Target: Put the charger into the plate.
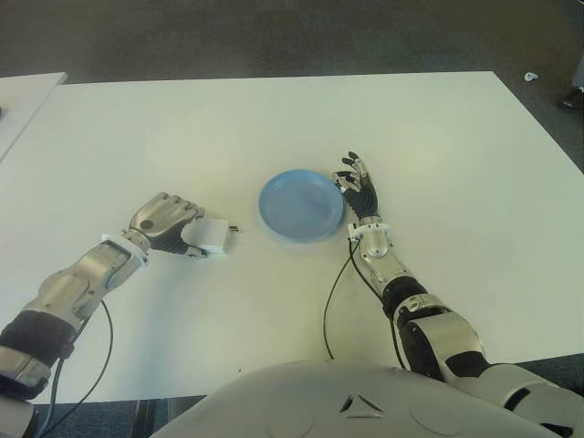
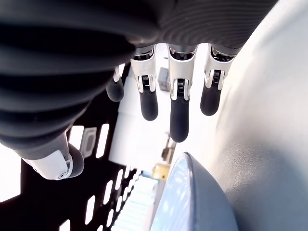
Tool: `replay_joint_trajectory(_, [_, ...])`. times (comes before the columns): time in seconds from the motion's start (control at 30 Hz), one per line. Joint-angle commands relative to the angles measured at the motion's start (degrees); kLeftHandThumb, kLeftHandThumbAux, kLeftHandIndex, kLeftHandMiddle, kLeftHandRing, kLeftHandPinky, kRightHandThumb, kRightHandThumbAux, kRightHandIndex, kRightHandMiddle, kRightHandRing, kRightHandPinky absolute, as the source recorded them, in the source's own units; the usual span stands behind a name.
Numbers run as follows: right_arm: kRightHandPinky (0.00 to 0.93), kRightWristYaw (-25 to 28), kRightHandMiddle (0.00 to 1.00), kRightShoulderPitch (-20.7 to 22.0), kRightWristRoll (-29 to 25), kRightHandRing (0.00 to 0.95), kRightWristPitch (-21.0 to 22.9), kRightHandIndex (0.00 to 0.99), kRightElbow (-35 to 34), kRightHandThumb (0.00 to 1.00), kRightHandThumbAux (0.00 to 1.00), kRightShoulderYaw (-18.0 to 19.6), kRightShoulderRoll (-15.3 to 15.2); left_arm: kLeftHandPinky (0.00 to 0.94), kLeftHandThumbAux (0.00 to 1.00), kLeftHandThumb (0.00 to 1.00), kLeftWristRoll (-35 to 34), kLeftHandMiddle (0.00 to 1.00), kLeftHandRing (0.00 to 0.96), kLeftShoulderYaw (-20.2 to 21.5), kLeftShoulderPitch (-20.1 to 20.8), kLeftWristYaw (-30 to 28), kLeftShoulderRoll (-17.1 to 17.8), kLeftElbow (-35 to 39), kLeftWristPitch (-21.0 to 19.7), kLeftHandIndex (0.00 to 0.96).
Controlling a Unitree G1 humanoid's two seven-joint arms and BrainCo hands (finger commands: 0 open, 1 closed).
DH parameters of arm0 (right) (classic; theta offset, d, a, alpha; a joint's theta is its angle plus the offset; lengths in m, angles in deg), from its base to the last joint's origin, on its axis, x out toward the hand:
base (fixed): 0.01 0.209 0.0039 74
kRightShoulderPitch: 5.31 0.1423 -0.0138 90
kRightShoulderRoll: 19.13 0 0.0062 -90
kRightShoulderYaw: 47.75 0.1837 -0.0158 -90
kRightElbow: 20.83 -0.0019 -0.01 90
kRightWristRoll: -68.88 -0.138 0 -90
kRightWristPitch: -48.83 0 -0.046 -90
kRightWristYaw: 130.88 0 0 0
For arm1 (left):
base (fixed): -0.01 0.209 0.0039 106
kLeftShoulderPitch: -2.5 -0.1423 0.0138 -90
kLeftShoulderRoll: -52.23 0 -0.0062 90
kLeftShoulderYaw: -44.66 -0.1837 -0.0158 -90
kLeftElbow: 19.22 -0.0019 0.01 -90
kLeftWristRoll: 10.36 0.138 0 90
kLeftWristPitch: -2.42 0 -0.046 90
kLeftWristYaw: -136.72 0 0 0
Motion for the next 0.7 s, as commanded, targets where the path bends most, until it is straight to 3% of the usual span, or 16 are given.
replay_joint_trajectory(0.03, [0.186,0.66,0.177,-5.97,-0.35,0.269,4.70,0.000,4.07,0.000,0.507,-0.14,1.89,0.826,0.693,0.734,-0.68,0.814,0.806,1.80,-2.75,-4.21,-0.82,3.70,-3.05,0.443])
replay_joint_trajectory(0.7, [0.196,0.79,0.186,-5.90,-1.85,0.281,4.48,0.000,4.38,0.000,0.482,0.96,2.69,0.807,0.695,0.730,-0.62,0.833,0.822,5.33,-5.63,-7.06,-1.27,8.34,-4.05,0.443])
